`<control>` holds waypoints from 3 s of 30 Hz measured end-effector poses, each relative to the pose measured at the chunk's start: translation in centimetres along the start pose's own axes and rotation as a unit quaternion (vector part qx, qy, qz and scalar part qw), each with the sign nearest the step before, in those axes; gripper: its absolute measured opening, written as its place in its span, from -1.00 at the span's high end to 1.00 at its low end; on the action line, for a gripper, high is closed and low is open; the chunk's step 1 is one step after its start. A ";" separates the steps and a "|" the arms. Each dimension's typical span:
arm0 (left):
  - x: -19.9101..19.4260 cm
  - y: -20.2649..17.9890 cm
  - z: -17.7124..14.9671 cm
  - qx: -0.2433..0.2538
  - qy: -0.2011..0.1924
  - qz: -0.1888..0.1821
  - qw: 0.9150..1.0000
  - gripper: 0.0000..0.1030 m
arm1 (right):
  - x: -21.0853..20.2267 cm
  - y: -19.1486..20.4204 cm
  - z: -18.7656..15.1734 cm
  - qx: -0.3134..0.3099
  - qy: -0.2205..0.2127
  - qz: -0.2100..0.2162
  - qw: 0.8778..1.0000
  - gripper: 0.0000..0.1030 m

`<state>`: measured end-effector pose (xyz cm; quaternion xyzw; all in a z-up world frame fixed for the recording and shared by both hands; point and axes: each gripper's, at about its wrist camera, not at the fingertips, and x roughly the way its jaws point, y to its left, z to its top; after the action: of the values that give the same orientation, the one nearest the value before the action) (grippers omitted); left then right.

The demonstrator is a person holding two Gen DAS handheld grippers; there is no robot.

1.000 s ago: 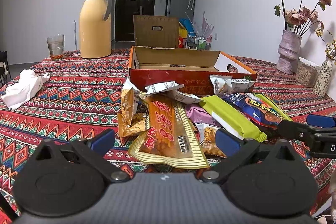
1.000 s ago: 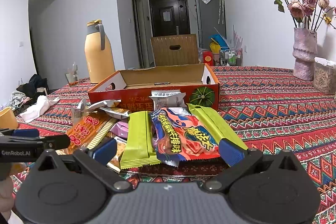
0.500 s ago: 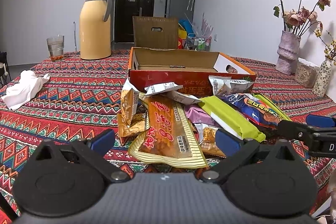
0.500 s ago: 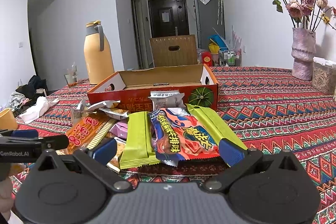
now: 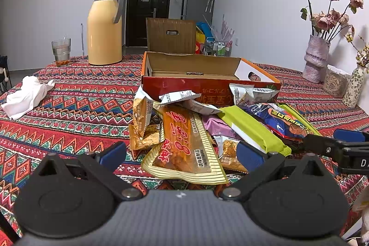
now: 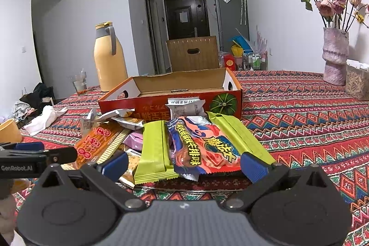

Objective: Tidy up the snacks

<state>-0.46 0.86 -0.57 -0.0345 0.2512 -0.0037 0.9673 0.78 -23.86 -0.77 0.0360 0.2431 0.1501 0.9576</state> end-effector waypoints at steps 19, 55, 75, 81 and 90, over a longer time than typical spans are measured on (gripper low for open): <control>0.1 0.1 -0.1 -0.003 0.001 0.002 1.000 -1.00 | -0.1 0.2 0.0 -0.003 0.001 0.005 1.000 -1.00; 5.3 0.8 2.1 0.022 -0.048 0.046 0.998 -1.00 | 6.9 -2.6 3.5 -0.006 0.048 0.009 0.999 -0.56; 6.6 2.0 1.3 -0.005 -0.017 0.013 1.000 -1.00 | 9.4 -3.0 2.1 0.020 0.059 0.014 0.998 -0.15; 6.6 1.7 1.3 0.000 -0.016 0.015 1.000 -1.00 | 7.3 -3.3 1.7 0.035 -0.018 -0.022 0.999 -0.16; 6.7 0.0 1.5 0.042 -0.001 0.030 0.999 -1.00 | 7.3 -3.9 1.3 0.049 -0.027 -0.026 0.998 -0.16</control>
<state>6.07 0.76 -2.52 0.0139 0.2508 0.0147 0.9678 8.56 -25.30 -3.46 0.0802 0.2249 0.1124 0.9645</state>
